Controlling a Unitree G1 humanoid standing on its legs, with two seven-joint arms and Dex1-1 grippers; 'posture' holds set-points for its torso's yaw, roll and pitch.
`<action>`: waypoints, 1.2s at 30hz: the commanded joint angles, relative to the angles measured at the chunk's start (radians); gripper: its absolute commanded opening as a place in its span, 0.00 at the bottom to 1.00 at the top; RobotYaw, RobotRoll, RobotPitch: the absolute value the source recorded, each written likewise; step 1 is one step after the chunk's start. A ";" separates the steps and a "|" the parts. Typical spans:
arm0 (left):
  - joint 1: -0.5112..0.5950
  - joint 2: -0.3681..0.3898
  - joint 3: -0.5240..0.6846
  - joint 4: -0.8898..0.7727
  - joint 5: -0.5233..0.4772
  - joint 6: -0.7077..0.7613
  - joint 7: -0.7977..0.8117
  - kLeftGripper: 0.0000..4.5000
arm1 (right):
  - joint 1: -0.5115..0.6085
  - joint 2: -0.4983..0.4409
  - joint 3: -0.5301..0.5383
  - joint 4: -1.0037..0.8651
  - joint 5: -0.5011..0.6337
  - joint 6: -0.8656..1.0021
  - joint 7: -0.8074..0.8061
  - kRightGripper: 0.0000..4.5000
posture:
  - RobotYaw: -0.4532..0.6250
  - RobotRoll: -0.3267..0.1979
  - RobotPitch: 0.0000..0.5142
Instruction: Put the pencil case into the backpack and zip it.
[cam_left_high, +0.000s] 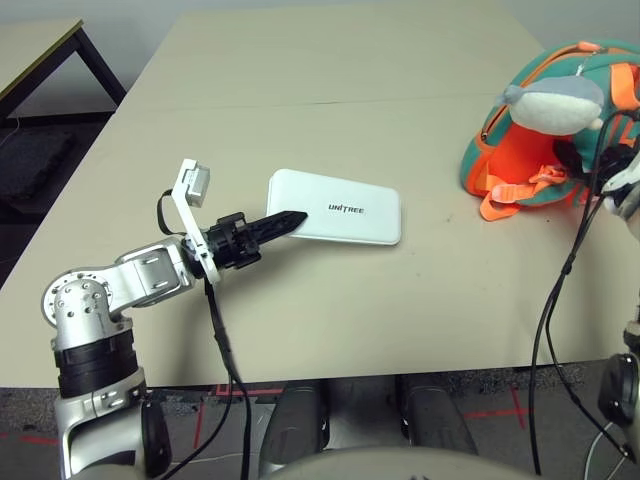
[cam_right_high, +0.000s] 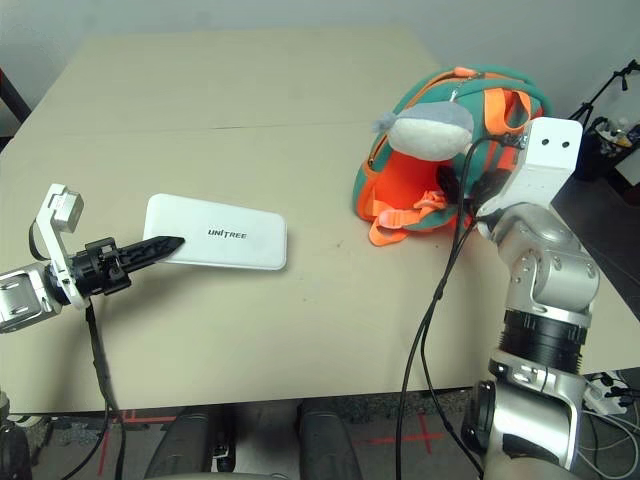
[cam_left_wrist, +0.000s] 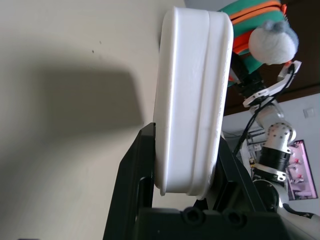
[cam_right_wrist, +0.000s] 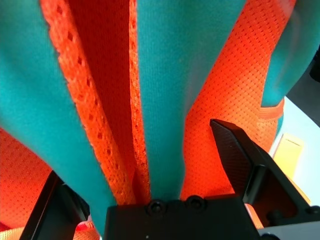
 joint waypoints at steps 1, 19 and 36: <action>0.009 0.032 -0.032 -0.010 -0.039 -0.040 0.005 0.30 | 0.005 0.002 0.001 0.005 0.002 -0.027 0.003 0.82 | 0.49 0.62 0.25; -0.142 0.103 -0.163 0.154 0.069 -0.066 -0.142 0.30 | 0.005 -0.046 -0.242 -0.693 0.619 0.950 0.063 0.30 | 0.33 0.62 0.18; -0.429 0.069 -0.275 0.476 0.502 -0.053 -0.546 0.30 | 1.070 -0.625 -0.723 -0.895 1.688 0.346 -0.078 0.29 | 0.14 0.62 0.18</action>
